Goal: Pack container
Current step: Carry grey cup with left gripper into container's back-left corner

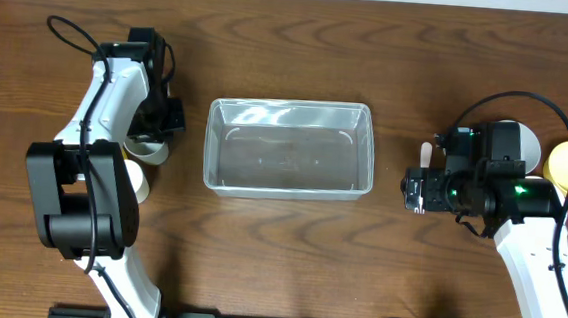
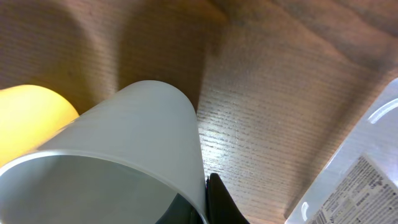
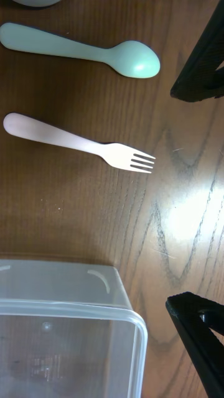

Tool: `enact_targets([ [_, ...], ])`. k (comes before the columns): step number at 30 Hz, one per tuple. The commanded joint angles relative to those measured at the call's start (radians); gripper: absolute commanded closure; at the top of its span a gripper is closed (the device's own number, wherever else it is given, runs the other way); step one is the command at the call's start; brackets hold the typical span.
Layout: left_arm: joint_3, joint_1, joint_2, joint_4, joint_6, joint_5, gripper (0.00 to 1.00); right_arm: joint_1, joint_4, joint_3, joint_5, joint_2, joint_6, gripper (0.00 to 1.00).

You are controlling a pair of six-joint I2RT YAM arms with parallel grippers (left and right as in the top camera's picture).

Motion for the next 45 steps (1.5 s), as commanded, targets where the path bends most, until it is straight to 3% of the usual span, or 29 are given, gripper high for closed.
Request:
enact_targets([
  [1, 0.070, -0.012, -0.032, -0.006, -0.003, -0.016, 0.94, -0.006, -0.002, 0.018, -0.011, 0.002, 0.017, 0.01],
  [6, 0.183, -0.084, -0.113, -0.089, 0.010, -0.016, 0.94, -0.006, -0.004, 0.018, -0.011, 0.002, 0.017, 0.01],
  [13, 0.262, -0.289, -0.255, -0.190, 0.010, -0.016, 0.95, -0.006, 0.000, 0.018, -0.011, 0.002, 0.017, 0.01],
  [21, 0.242, -0.477, -0.218, -0.191, 0.032, -0.016, 0.94, -0.006, -0.001, 0.018, -0.011, 0.002, 0.017, 0.01],
  [31, 0.228, -0.465, -0.021, -0.137, 0.033, -0.016, 0.94, -0.006, -0.005, 0.018, -0.011, 0.002, 0.017, 0.01],
  [45, 0.228, -0.444, 0.116, -0.048, 0.051, -0.031, 0.94, -0.006, -0.010, 0.018, -0.011, 0.002, 0.017, 0.01],
])
